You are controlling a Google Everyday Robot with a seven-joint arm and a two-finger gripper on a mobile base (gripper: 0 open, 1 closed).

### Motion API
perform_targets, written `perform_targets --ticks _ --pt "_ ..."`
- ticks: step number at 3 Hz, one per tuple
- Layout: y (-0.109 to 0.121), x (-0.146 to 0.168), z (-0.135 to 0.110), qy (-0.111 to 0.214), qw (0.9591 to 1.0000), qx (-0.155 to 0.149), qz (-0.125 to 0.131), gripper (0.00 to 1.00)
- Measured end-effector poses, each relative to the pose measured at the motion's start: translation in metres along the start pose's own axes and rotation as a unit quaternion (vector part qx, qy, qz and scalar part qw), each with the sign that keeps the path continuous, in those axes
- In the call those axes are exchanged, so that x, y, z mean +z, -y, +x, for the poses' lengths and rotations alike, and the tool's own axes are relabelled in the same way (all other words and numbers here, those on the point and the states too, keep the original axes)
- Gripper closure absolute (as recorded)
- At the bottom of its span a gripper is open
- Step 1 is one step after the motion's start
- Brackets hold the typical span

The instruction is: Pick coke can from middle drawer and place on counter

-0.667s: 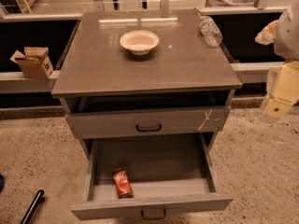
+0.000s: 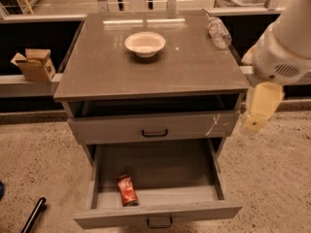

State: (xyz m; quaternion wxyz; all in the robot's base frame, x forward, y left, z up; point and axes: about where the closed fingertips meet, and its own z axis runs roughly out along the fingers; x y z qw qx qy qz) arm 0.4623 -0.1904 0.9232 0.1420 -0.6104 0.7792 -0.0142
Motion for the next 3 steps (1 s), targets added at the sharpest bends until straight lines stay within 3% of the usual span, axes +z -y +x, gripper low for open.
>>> perform_targets --ticks 1,2,3 --pt "-0.018 0.083 -0.009 -0.018 0.9982 -0.006 -0.056 0.00" --pt "-0.025 0.125 -0.002 -0.002 0.9979 0.002 -0.065 0.00" --pt "-0.025 0.125 -0.002 -0.002 0.9979 0.002 -0.065 0.00"
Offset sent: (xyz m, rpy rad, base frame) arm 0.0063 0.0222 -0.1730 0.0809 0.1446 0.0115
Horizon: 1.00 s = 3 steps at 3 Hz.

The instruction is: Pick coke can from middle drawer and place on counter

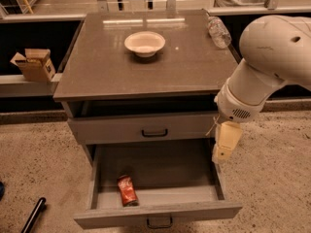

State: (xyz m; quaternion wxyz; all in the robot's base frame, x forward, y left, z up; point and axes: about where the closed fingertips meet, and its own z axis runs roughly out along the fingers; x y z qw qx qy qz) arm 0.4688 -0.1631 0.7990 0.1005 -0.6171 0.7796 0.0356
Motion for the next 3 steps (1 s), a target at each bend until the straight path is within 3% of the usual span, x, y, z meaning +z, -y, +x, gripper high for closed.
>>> perform_targets --ticks 1,2,3 --pt "0.005 0.025 -0.010 -0.009 0.9981 -0.061 0.003 0.00" --pt "0.002 0.047 -0.025 -0.022 0.9855 -0.166 0.026 0.00" --pt "-0.008 0.055 -0.032 0.007 0.9636 -0.264 0.045 0.00"
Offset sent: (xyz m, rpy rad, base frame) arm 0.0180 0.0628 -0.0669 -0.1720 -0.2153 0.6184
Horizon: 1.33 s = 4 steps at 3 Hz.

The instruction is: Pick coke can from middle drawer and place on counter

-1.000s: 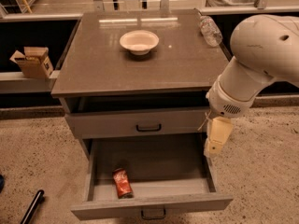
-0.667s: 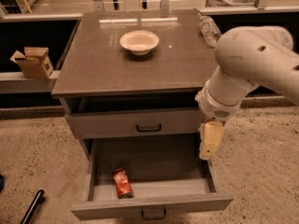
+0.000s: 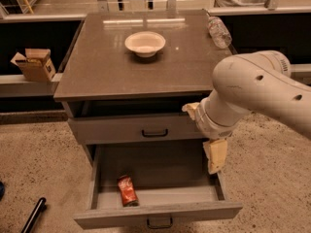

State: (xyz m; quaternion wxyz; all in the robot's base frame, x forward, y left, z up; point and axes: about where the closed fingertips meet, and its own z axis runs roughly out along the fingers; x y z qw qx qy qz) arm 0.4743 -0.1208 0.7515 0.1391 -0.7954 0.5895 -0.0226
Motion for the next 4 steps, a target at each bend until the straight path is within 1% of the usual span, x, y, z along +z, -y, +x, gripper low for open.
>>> perform_targets --ticks 1,2,3,4 --pt "0.000 0.000 0.000 -0.002 0.9997 -0.024 -0.002 0.00" --pt "0.000 0.008 -0.006 -0.006 0.9975 -0.063 -0.031 0.00" --pt "-0.003 0.017 -0.024 0.004 0.9850 -0.152 -0.081 0.00" --pt "-0.022 0.002 -0.051 0.004 0.9442 -0.309 -0.113 0.00"
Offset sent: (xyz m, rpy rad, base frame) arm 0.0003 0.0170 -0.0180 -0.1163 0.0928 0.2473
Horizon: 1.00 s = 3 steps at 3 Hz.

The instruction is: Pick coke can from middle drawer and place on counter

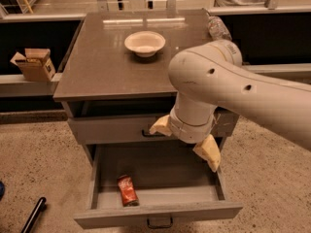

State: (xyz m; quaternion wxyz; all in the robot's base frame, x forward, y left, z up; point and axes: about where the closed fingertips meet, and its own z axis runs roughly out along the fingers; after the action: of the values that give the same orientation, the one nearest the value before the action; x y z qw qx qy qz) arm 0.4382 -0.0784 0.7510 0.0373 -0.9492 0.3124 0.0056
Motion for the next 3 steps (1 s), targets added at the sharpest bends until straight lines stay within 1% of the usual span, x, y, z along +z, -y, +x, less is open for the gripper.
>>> perform_targets --ticks 1,2,3 --pt "0.000 -0.028 -0.015 -0.024 0.9953 -0.091 0.021 0.00" --pt "0.005 -0.012 -0.019 -0.023 0.9883 -0.151 -0.005 0.00" --pt "0.034 0.030 -0.023 -0.017 0.9891 -0.146 -0.004 0.00"
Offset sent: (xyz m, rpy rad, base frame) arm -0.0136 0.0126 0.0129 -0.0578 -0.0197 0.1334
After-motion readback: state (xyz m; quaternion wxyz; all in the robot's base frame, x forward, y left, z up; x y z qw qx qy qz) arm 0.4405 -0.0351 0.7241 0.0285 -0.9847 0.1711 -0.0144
